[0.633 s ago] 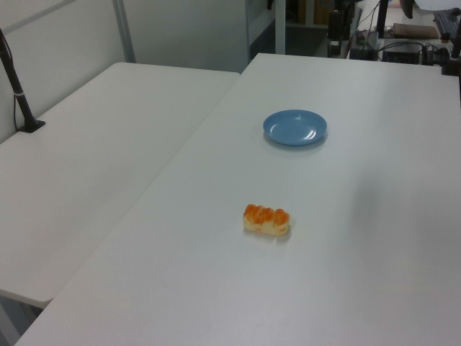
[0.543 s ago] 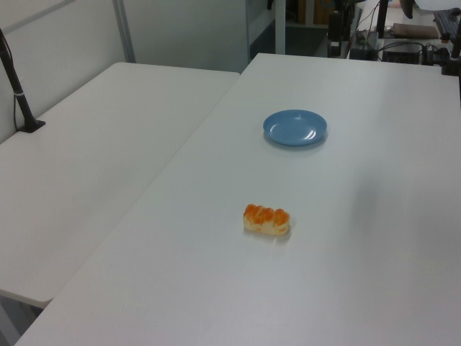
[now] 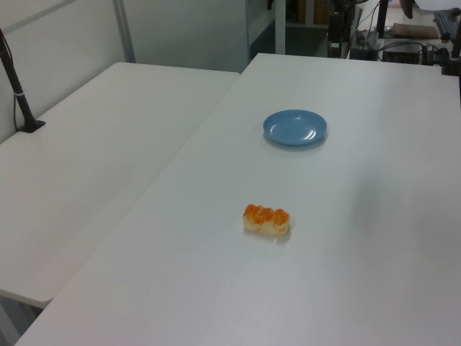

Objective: Put the bread on a plate

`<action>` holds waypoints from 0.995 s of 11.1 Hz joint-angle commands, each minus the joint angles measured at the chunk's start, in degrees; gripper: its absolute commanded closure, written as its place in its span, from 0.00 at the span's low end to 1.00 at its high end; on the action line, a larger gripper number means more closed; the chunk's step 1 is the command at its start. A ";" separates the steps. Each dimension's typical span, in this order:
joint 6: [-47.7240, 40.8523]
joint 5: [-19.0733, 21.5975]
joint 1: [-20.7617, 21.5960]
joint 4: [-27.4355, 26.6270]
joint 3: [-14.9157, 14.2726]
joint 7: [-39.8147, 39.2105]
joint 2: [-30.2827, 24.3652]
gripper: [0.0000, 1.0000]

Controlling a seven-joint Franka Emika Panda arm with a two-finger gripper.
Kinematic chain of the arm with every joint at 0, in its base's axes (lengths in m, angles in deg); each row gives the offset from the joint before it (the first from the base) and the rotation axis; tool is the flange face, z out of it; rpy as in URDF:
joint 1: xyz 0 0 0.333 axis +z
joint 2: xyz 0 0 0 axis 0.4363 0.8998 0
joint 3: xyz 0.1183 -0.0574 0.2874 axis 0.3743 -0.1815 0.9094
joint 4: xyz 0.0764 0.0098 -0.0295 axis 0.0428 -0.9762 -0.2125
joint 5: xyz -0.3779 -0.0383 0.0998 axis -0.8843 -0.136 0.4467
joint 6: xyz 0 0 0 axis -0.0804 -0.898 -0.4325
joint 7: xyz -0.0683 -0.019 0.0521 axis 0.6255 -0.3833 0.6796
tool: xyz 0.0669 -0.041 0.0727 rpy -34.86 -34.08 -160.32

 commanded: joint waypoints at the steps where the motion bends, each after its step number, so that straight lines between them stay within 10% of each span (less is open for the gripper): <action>1: 0.61 0.27 0.62 -1.86 0.15 -0.06 -1.14 0.00; 11: 15.34 3.52 13.26 -1.60 0.24 10.36 11.75 0.00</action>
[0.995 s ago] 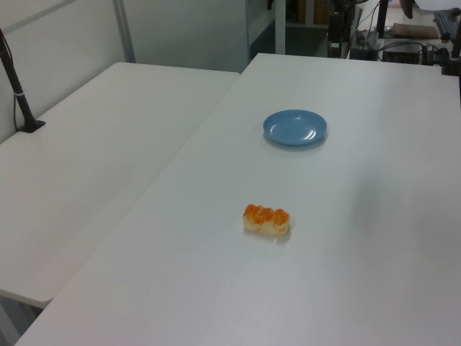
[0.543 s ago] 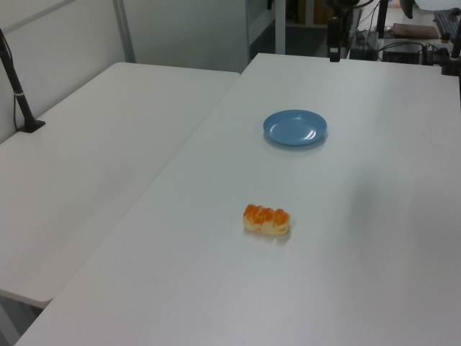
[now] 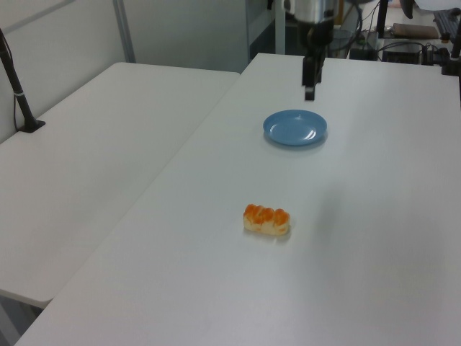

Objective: Put the bread on a plate
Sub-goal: 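Move the open gripper down over the glazed bread roll and close on it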

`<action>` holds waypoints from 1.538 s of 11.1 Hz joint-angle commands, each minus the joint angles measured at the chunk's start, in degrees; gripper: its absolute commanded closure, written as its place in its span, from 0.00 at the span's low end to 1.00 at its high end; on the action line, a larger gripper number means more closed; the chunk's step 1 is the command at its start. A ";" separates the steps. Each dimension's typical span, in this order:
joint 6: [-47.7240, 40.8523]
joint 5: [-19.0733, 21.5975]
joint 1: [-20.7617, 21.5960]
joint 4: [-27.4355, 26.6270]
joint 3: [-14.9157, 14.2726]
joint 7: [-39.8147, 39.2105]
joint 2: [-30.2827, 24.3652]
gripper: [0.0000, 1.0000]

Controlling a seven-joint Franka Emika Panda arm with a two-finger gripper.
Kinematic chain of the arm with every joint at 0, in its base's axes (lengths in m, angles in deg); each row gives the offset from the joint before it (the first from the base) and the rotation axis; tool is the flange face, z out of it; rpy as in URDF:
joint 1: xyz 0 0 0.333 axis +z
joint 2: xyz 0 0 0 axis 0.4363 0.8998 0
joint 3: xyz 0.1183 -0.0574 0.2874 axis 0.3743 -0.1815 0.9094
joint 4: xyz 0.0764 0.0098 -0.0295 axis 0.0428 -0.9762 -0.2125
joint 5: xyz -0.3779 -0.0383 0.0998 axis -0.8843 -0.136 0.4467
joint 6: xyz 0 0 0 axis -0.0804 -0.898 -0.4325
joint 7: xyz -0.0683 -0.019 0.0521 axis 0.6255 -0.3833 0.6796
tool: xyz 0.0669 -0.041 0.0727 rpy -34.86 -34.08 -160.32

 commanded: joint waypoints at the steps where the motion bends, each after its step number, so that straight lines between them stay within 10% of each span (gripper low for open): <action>1: 9.96 1.63 7.53 0.00 -0.51 9.70 7.74 0.00; 10: 22.92 0.75 14.67 2.72 -0.60 17.29 24.02 0.00; 15: 23.88 -0.48 14.76 2.64 -0.60 16.76 25.44 0.48; 17: 23.71 -0.57 14.50 2.81 -0.69 15.89 24.83 0.49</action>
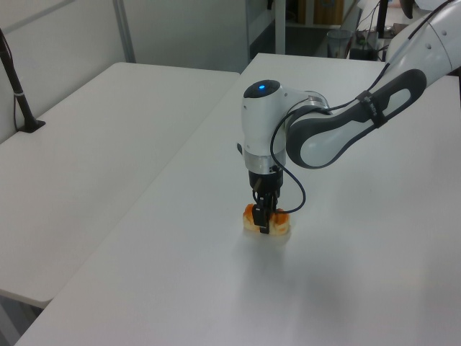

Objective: Put the bread on a plate
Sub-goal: 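Lift the bread roll and carry it over the blue plate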

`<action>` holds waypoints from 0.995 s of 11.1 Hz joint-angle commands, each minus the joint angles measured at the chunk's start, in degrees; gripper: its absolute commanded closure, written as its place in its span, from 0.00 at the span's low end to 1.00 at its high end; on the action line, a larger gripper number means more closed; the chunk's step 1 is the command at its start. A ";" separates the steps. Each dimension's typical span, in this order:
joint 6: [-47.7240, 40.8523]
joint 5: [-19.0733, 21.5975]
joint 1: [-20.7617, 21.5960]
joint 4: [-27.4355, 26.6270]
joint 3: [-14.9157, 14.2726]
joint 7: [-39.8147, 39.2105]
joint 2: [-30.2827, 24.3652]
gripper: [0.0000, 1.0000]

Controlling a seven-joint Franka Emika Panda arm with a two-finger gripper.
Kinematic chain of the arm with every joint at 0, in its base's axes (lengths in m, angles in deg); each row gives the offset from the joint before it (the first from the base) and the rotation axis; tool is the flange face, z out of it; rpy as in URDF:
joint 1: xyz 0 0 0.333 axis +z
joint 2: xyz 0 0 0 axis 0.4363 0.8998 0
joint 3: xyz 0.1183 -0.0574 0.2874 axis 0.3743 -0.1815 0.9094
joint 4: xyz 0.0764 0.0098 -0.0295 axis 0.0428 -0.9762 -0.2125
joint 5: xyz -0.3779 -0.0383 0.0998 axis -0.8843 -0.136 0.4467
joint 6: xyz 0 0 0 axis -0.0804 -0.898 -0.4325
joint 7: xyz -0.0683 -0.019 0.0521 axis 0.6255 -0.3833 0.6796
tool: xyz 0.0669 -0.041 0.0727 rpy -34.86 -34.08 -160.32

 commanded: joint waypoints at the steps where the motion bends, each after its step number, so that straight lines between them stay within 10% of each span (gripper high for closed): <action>1: 0.26 -0.73 -0.14 0.39 -1.31 -3.33 -1.86 0.49; 11: -2.65 -0.64 -30.00 0.39 -3.52 -41.40 -3.99 0.49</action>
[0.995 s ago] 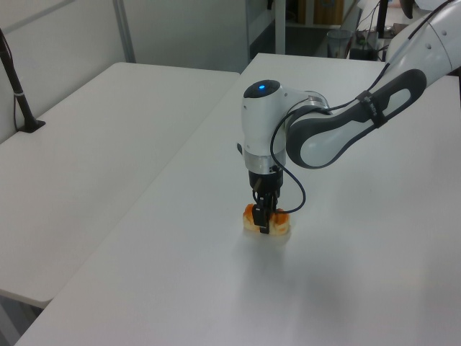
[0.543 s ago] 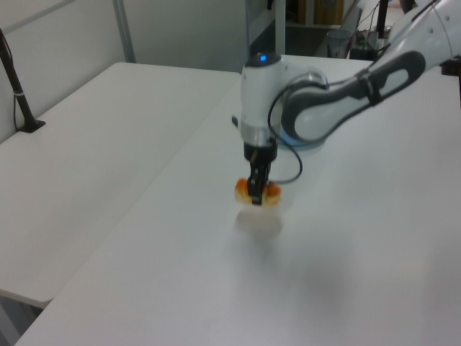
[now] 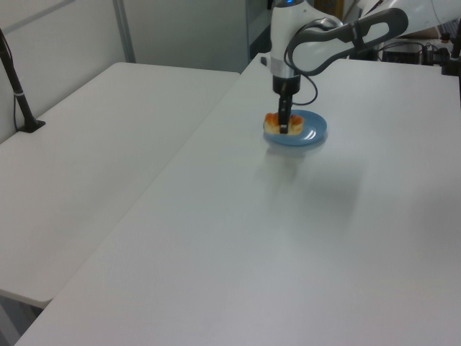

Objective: Put the bread on a plate
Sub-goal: 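Lift the bread roll and carry it over the blue plate, then lower the bread onto the plate and open the gripper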

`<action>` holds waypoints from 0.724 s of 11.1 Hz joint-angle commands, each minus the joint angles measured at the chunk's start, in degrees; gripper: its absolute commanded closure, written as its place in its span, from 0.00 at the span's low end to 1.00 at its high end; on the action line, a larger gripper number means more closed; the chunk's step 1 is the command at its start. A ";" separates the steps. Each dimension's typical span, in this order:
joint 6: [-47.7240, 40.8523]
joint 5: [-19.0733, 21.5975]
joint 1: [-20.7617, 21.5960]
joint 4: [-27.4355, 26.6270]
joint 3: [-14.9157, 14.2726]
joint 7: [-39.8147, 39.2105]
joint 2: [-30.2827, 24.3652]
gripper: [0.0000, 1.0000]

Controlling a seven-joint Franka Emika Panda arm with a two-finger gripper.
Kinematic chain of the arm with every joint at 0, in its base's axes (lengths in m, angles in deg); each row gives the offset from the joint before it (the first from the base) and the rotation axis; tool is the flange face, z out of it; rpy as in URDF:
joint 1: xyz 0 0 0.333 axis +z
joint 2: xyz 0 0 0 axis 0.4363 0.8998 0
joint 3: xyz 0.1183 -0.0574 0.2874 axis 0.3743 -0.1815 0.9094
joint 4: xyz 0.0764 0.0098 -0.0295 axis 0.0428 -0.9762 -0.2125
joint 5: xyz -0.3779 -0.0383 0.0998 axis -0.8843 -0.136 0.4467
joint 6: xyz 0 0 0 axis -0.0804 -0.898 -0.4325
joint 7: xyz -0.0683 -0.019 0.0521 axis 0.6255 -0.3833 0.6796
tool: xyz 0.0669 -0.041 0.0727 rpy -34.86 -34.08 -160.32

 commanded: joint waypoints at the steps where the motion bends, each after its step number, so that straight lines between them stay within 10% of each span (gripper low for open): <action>1: 0.19 -0.19 -4.68 -1.11 -0.34 -5.06 0.99 0.49; 4: 5.19 0.08 -4.86 -1.02 -0.34 -4.19 3.80 0.48; 6: 5.20 -0.01 -4.86 -1.02 -0.34 -4.19 3.63 0.00; 8: 4.33 0.25 -4.77 -1.02 -0.34 -4.37 0.40 0.00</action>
